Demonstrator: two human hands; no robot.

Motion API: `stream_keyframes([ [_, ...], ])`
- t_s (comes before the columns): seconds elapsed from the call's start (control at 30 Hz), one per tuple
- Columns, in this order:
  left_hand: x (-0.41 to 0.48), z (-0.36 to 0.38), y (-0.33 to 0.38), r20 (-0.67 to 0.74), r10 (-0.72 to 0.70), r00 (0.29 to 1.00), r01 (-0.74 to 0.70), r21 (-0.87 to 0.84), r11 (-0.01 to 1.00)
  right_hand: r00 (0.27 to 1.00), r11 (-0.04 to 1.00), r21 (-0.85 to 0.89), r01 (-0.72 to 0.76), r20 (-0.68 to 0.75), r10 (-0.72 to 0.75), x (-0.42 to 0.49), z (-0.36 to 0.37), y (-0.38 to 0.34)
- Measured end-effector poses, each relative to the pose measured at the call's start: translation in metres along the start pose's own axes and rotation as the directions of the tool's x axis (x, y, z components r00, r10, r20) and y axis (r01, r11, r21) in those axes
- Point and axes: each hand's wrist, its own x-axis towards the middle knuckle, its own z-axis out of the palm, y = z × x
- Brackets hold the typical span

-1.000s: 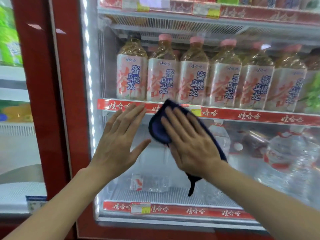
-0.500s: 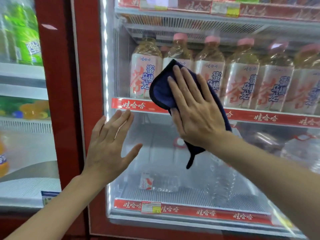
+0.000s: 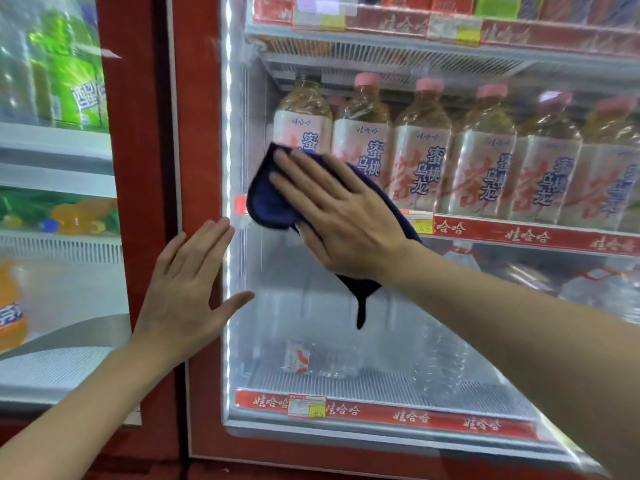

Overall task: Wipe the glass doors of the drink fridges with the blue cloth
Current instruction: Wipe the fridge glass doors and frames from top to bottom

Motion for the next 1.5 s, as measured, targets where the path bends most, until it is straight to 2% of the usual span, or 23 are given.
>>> stream_keyframes([
  [0.1, -0.001, 0.004, -0.004, -0.02, 0.002, 1.0, -0.002, 0.002, 1.0, 0.984, 0.986, -0.002, -0.167, -0.063, 0.167, 0.01, 0.008, -0.016],
  [0.2, -0.001, 0.004, -0.005, -0.03, 0.012, 0.999, -0.013, -0.02, 1.0, 0.952, 0.953, 0.061, -0.297, -0.056, 0.3, -0.004, 0.023, -0.062],
  [0.37, -0.017, -0.007, -0.015, -0.037, -0.152, 0.988, 0.146, -0.122, 0.982, 0.99, 0.994, 0.003, -0.112, 0.09, 0.112, -0.039, 0.034, -0.114],
  [0.47, -0.025, -0.011, -0.03, 0.006, -0.096, 0.995, 0.097, -0.062, 0.993, 0.986, 0.996, 0.04, 0.085, 0.139, -0.09, -0.026, 0.021, -0.08],
  [0.53, -0.026, -0.01, -0.035, 0.015, -0.085, 0.996, 0.086, -0.019, 0.996, 0.988, 0.992, 0.034, 0.119, 0.097, -0.122, 0.005, 0.013, -0.049],
  [0.67, -0.028, -0.007, -0.033, 0.024, -0.098, 0.995, 0.099, -0.012, 0.995, 0.993, 0.995, -0.022, -0.101, -0.059, 0.1, 0.047, 0.012, -0.036],
  [0.77, -0.026, -0.01, -0.032, 0.038, -0.116, 0.993, 0.117, -0.026, 0.993, 0.975, 0.977, -0.001, -0.214, -0.061, 0.214, 0.034, 0.023, -0.07],
  [0.83, -0.027, -0.013, -0.031, 0.039, -0.176, 0.984, 0.179, -0.084, 0.98, 0.986, 0.986, 0.007, -0.165, 0.016, 0.164, 0.013, 0.03, -0.098],
  [0.9, -0.031, -0.017, -0.036, 0.052, -0.224, 0.973, 0.229, -0.142, 0.963, 0.995, 1.0, 0.004, -0.006, 0.103, 0.005, -0.009, 0.031, -0.11],
  [0.97, -0.039, -0.019, -0.043, 0.079, -0.239, 0.968, 0.248, -0.13, 0.96, 0.978, 0.989, 0.026, 0.146, 0.145, -0.148, -0.013, 0.026, -0.095],
  [1.03, -0.044, -0.019, -0.05, 0.105, -0.275, 0.956, 0.285, -0.084, 0.955, 0.973, 0.981, 0.015, 0.192, 0.124, -0.192, 0.007, 0.021, -0.07],
  [1.13, -0.049, -0.015, -0.051, 0.126, -0.299, 0.946, 0.31, -0.083, 0.947, 1.0, 0.999, -0.023, -0.029, 0.003, 0.029, 0.047, 0.019, -0.055],
  [1.23, -0.05, -0.011, -0.052, 0.111, -0.316, 0.942, 0.328, -0.118, 0.937, 0.962, 0.966, 0.004, -0.258, -0.094, 0.257, 0.058, 0.036, -0.092],
  [1.37, -0.053, -0.008, -0.055, 0.036, -0.317, 0.948, 0.319, -0.16, 0.934, 0.919, 0.915, 0.147, -0.375, -0.068, 0.388, 0.033, 0.067, -0.18],
  [1.43, -0.06, -0.006, -0.053, -0.061, -0.417, 0.907, 0.4, -0.186, 0.897, 0.897, 0.887, 0.171, -0.429, -0.038, 0.441, 0.024, 0.078, -0.216],
  [1.5, -0.073, -0.005, -0.045, -0.135, -0.565, 0.814, 0.531, -0.219, 0.819, 0.864, 0.85, 0.183, -0.493, -0.006, 0.503, 0.025, 0.083, -0.237],
])
